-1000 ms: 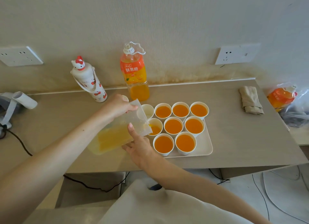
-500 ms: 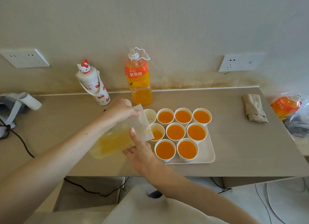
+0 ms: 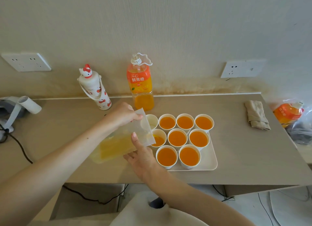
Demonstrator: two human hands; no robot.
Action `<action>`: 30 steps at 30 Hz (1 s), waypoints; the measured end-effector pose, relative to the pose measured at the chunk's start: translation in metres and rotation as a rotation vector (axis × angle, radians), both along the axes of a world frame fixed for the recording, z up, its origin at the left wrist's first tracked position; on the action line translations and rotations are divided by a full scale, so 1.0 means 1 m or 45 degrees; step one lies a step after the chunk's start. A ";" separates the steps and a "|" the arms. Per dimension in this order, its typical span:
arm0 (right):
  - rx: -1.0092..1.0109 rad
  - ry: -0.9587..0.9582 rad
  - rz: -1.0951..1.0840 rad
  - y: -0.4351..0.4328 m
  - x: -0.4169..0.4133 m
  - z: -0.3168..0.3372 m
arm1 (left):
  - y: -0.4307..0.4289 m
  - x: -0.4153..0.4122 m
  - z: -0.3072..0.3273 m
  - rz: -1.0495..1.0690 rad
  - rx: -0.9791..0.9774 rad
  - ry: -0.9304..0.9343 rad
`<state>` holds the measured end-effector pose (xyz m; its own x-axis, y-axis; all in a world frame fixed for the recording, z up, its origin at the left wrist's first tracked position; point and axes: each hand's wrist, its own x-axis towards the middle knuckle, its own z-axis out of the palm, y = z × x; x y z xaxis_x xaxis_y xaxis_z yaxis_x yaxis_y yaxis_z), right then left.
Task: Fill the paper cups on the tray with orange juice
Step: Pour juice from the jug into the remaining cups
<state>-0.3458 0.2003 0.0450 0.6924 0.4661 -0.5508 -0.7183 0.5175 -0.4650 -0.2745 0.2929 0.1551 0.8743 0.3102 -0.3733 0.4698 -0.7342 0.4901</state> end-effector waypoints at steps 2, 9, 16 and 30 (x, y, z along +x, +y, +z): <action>0.006 -0.006 0.005 0.000 0.001 0.000 | 0.000 0.000 0.001 0.003 -0.018 0.004; 0.028 -0.023 0.012 0.000 0.000 0.003 | -0.004 -0.001 0.006 0.000 -0.019 -0.020; 0.047 -0.006 0.006 0.000 -0.001 0.000 | -0.003 -0.001 0.003 -0.003 -0.013 -0.021; 0.066 -0.052 0.029 -0.003 -0.003 0.000 | -0.009 -0.006 0.008 0.002 0.007 -0.024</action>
